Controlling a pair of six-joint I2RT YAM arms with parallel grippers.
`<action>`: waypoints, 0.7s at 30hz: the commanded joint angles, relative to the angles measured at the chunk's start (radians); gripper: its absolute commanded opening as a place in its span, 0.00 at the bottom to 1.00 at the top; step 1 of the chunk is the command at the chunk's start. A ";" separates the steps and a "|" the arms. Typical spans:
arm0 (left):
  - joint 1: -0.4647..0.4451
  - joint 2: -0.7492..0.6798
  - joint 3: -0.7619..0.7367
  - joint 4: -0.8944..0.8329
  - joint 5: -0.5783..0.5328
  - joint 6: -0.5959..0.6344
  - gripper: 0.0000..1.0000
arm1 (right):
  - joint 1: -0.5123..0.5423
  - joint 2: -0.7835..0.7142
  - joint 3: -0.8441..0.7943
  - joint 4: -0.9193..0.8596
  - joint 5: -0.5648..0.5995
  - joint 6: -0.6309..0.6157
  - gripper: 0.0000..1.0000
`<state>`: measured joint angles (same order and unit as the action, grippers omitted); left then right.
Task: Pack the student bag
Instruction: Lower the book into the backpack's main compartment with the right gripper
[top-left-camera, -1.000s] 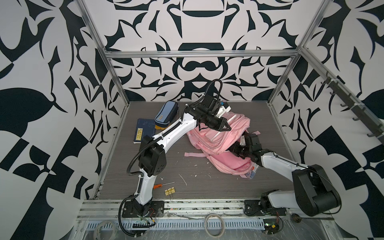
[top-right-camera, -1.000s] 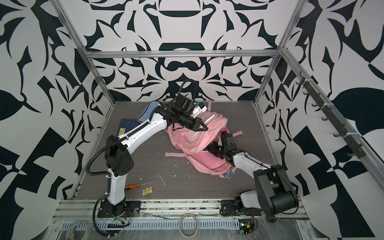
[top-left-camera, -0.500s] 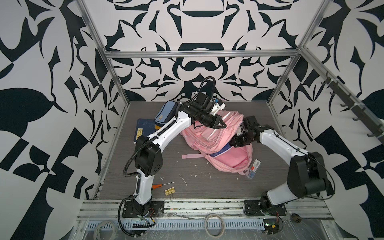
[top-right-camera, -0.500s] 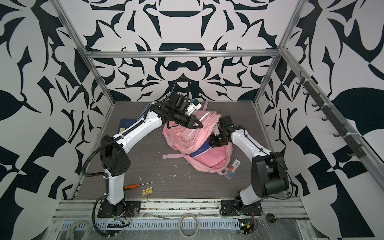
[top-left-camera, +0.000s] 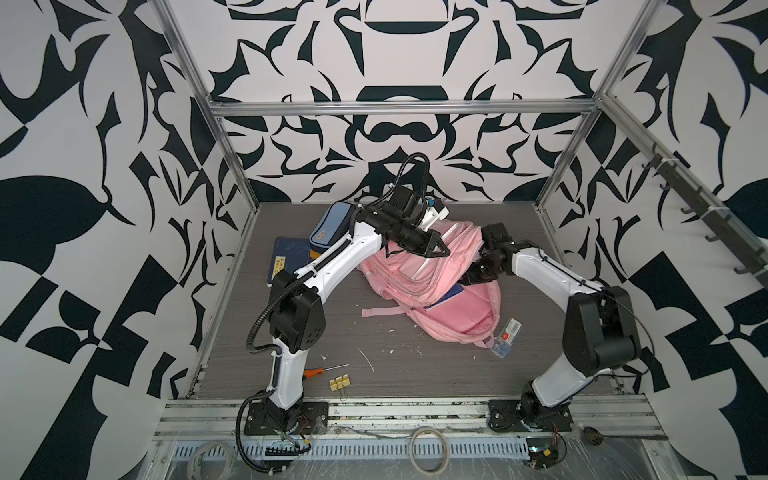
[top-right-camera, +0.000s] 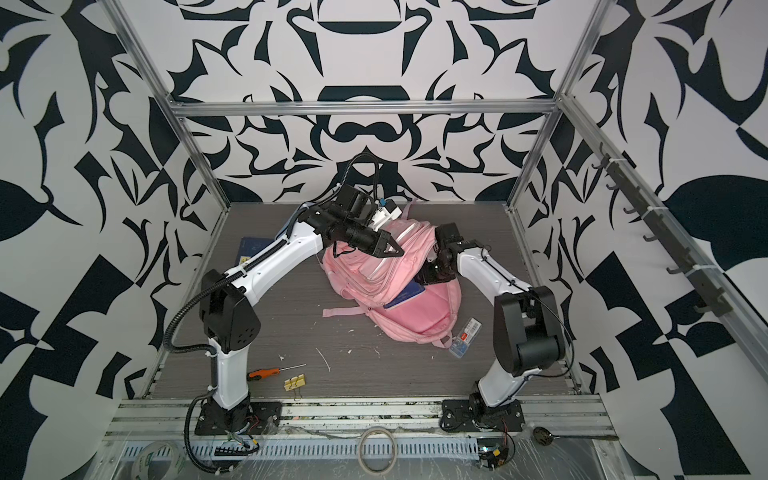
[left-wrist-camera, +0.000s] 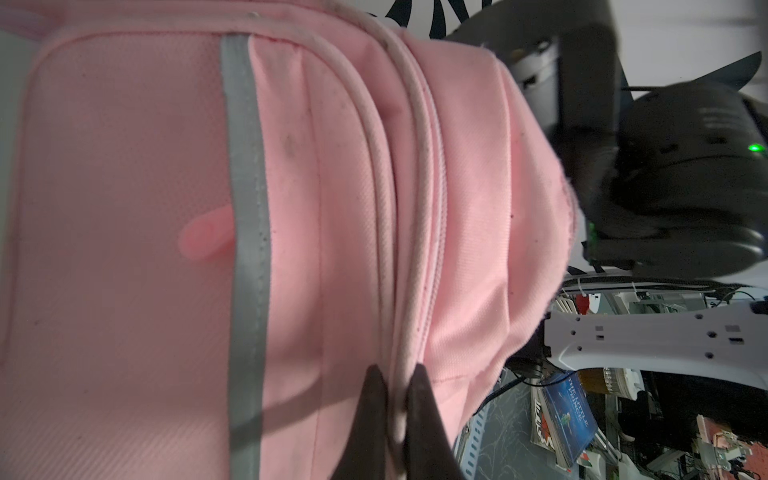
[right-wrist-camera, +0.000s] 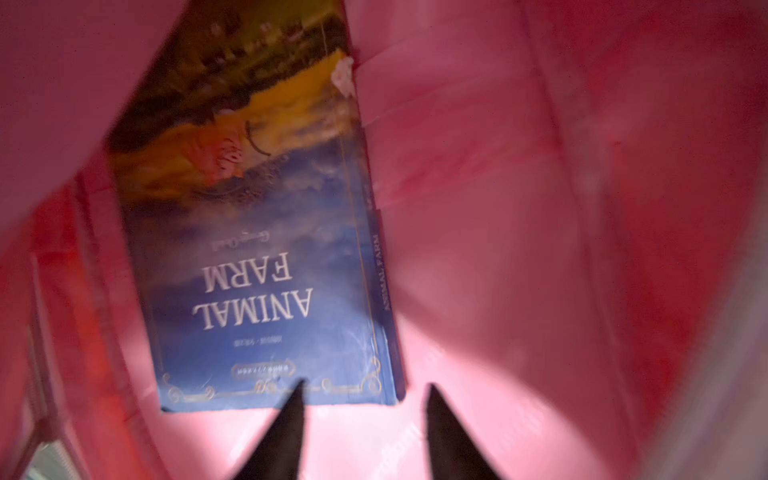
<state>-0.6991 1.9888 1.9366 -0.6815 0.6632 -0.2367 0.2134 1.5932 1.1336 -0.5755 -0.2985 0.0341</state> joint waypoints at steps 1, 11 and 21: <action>0.014 -0.037 0.005 0.021 0.055 -0.010 0.00 | 0.000 -0.136 -0.057 0.060 0.027 0.084 0.66; 0.037 -0.005 0.044 0.031 0.079 -0.025 0.00 | 0.016 -0.415 -0.372 0.189 -0.022 0.545 0.62; 0.038 -0.002 0.017 0.069 0.111 -0.047 0.00 | 0.028 -0.237 -0.423 0.477 -0.012 0.676 0.61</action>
<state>-0.6724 1.9911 1.9369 -0.6765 0.7128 -0.2657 0.2375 1.3224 0.6922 -0.2432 -0.3107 0.6384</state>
